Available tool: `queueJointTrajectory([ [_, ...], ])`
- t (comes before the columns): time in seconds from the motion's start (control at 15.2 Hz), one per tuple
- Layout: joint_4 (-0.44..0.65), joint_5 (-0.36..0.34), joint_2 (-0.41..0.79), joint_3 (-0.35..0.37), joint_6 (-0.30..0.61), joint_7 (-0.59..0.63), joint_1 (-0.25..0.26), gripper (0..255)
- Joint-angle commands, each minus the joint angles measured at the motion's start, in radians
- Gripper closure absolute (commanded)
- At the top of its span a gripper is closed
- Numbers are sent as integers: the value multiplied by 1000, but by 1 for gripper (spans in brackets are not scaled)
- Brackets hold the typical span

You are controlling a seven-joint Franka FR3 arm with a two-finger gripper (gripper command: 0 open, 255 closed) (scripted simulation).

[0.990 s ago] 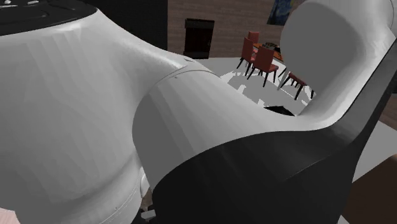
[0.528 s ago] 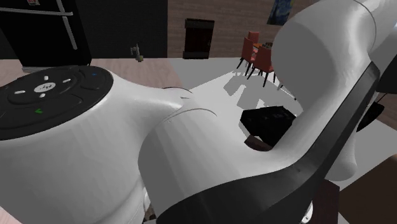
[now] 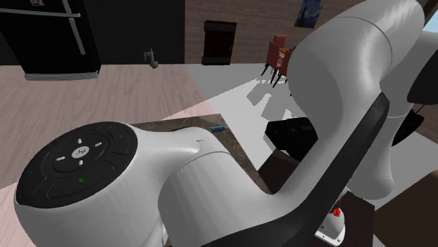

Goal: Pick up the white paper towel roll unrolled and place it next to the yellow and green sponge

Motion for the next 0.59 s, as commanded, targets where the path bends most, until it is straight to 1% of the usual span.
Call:
queueJointTrajectory([
  [0.0, -14, -9, 12, -3, 25, 5, 2, 255],
  [0.53, -21, -12, 16, -4, 35, 7, 3, 255],
])
